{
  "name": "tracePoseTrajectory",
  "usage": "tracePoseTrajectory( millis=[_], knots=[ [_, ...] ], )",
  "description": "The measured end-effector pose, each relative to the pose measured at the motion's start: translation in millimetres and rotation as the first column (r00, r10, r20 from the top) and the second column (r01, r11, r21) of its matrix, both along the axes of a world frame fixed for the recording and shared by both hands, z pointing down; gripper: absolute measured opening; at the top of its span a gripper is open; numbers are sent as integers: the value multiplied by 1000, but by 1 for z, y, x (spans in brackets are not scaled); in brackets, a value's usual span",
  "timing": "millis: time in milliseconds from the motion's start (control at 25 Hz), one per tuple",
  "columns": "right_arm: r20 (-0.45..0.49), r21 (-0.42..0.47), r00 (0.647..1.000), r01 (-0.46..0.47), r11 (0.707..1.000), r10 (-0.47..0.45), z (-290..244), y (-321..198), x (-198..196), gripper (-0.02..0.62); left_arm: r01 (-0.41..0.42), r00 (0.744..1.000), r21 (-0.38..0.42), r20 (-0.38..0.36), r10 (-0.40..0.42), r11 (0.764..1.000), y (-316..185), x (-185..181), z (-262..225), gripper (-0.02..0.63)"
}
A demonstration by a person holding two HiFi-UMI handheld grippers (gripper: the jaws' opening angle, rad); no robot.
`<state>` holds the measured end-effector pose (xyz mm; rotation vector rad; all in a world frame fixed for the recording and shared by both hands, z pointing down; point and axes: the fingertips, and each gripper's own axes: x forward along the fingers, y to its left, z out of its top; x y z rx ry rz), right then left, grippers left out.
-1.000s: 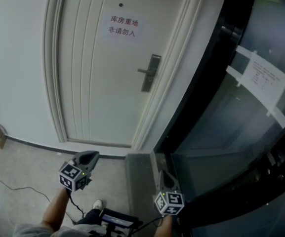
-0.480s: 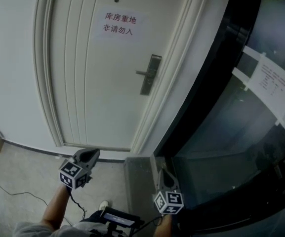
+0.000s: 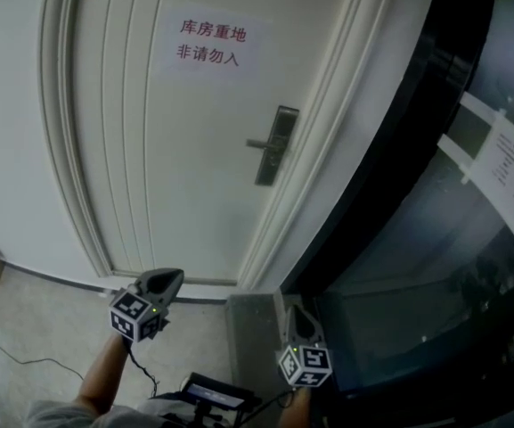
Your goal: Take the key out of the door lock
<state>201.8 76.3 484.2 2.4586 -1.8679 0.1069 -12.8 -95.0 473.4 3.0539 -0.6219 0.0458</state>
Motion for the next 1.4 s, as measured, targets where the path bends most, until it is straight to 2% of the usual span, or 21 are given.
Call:
tracePoseTrajectory(
  millis=[440, 800, 1400],
  knots=[
    [5, -21, 1000, 14, 1000, -14, 4, -86, 25, 12, 4, 1000, -12, 12, -4, 1000, -79, 32, 4, 8],
    [-7, -36, 1000, 7, 999, -7, 4, -124, 38, 12, -13, 1000, -22, 14, 13, 1000, -113, 53, 12, 8],
    [-16, -51, 999, 42, 998, -43, 4, -192, 85, 12, 35, 999, -34, 10, -35, 999, -176, 91, 12, 8]
  ],
)
